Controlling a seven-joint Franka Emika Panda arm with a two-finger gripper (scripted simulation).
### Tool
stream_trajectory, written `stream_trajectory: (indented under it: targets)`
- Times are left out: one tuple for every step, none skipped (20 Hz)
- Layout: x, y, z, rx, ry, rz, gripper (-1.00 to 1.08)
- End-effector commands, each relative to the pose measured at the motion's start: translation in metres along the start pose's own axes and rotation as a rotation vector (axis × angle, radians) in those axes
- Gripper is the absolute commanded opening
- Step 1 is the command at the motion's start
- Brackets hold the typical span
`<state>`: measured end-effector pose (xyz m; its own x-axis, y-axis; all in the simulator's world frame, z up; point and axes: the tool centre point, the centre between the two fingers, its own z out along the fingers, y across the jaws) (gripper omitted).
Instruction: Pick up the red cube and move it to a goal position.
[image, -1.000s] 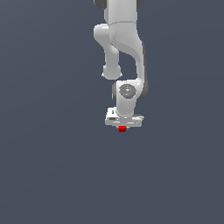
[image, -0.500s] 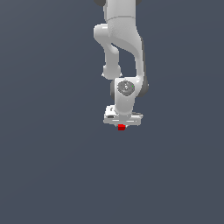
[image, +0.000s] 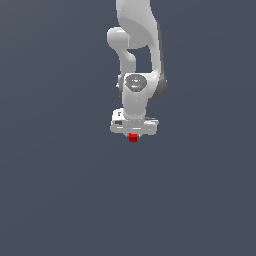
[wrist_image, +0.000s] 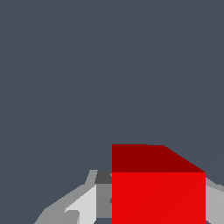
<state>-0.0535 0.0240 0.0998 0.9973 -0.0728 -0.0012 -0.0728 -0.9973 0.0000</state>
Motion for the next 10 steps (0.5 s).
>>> stream_trajectory:
  targets:
    - [-0.001, 0.011, -0.023, 0.001, 0.001, 0.0, -1.0]
    - [-0.001, 0.015, -0.031, 0.001, 0.001, 0.0, -1.0]
    - [-0.001, 0.018, -0.039, 0.001, 0.001, 0.0, -1.0]
    - [-0.001, 0.022, -0.046, 0.001, 0.001, 0.0, -1.0]
    - [-0.001, 0.025, -0.053, 0.001, 0.001, 0.0, -1.0]
    - [-0.001, 0.028, -0.059, 0.001, 0.001, 0.0, -1.0]
    - [-0.001, 0.031, -0.065, 0.001, 0.001, 0.0, -1.0]
    - [-0.001, 0.033, -0.071, 0.001, 0.001, 0.0, -1.0]
    - [-0.001, 0.036, -0.075, 0.001, 0.001, 0.0, -1.0]
    - [-0.001, 0.038, -0.08, 0.001, 0.001, 0.0, -1.0]
